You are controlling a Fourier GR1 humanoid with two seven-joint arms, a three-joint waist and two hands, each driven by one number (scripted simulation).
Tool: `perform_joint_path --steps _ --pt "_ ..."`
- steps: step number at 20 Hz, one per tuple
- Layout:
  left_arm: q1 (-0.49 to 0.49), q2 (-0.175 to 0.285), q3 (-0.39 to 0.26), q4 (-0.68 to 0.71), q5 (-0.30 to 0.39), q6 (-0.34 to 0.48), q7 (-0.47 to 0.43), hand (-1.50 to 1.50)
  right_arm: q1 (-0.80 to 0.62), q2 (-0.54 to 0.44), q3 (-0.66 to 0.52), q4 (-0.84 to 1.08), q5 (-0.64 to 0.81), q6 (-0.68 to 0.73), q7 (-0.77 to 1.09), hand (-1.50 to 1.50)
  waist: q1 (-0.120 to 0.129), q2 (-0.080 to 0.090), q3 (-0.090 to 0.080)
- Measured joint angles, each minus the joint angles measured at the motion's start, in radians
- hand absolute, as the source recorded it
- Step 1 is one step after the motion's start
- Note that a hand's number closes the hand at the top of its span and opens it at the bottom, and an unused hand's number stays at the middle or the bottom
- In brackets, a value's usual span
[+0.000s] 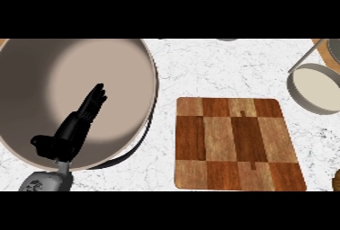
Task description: Pick the eggplant from the cutting board and place it in the tiered basket
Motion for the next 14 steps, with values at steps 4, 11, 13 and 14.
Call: perform_joint_path --steps 4,11,13,14 --pt "0.016 -0.002 0.007 -0.008 0.000 -0.007 -0.003 0.00 0.049 -0.090 -0.063 0.002 -0.037 -0.062 -0.077 -1.50 -0.009 -0.002 -0.001" --pt "0.034 -0.007 0.027 -0.015 0.004 -0.016 -0.007 0.00 0.198 -0.245 -0.214 0.057 -0.159 0.018 -0.225 -1.50 -0.028 -0.007 0.000" --pt "0.039 -0.009 0.028 -0.021 -0.008 -0.009 -0.003 0.00 0.256 -0.298 -0.246 0.082 -0.185 0.082 -0.251 -1.50 -0.035 -0.009 0.000" --pt "0.043 -0.010 0.030 -0.022 -0.012 -0.007 -0.007 0.00 0.287 -0.320 -0.258 0.094 -0.195 0.114 -0.266 -1.50 -0.039 -0.011 0.001"
